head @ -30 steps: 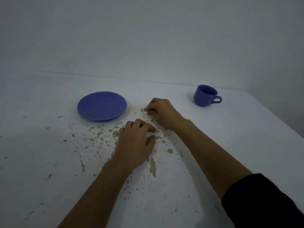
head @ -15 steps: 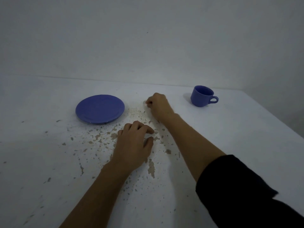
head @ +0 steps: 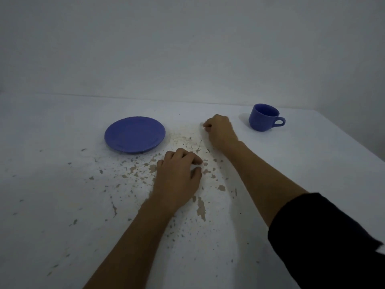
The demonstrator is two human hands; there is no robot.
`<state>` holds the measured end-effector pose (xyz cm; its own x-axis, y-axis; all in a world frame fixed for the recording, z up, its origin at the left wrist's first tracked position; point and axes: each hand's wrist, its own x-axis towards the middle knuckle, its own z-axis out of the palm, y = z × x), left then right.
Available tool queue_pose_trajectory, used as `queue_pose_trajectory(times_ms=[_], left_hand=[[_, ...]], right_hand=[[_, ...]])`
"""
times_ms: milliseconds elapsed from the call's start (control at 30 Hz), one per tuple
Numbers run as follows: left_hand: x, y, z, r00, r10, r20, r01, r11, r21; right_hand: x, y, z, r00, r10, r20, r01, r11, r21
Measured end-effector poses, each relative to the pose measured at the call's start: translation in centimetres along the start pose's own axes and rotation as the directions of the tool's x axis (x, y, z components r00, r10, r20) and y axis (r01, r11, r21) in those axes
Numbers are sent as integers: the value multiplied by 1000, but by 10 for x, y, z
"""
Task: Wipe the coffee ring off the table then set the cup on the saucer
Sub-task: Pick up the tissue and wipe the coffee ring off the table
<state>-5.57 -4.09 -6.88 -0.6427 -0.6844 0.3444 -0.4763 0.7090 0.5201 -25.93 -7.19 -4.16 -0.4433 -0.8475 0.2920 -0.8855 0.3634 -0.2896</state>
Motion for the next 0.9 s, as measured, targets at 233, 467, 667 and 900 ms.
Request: queue_pose_trajectory(times_ms=[233,467,667,900], left_hand=[[1,-3,1,999,-25,-39,23,998,-52],[-1,0,-1,999,-30,-41,27,997,-67],[-5,-1,-1,999,-16,-40,13,996,-85],[-2,2,-1,998,-57,-42,51,990,-128]], right_hand=[[-51,-21,-12,900,-410,148,401,912,93],[-63,15,-17,971,-233,57,230,971,57],[-42,35,-24,1000,16,11,-17,997,78],[-82,0,-18,984,-177,9,174,978,116]])
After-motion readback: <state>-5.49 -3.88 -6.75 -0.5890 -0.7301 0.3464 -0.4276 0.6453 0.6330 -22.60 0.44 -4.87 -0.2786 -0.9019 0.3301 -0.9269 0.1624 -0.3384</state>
